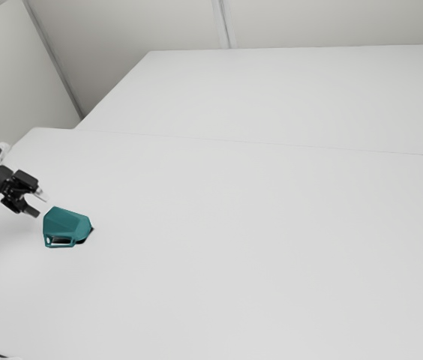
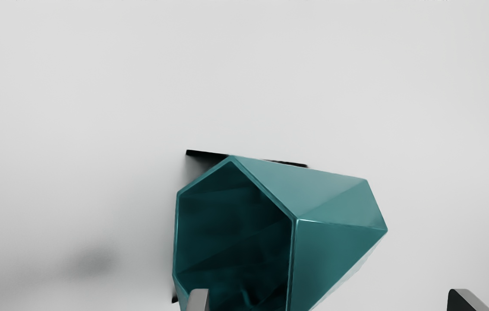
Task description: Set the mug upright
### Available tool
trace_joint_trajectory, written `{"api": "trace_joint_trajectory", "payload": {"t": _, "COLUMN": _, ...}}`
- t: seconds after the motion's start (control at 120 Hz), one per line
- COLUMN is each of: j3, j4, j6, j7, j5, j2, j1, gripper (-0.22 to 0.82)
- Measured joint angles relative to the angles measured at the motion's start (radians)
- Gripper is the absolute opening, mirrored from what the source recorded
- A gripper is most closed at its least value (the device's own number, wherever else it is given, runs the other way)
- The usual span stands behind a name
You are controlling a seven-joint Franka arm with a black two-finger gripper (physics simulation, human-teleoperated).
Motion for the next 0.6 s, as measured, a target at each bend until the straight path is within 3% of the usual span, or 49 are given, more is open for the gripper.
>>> {"api": "trace_joint_trajectory", "payload": {"t": 0.392, "j3": -0.005, "j4": -0.082, "j6": 0.017, "j7": 0.119, "j5": -0.128, "j2": 0.01, "j1": -0.008, "gripper": 0.6}}
{"api": "trace_joint_trajectory", "payload": {"t": 0.6, "j3": -0.005, "j4": -0.087, "j6": -0.001, "j7": 0.157, "j5": -0.146, "j2": 0.004, "j1": -0.007, "gripper": 0.11}}
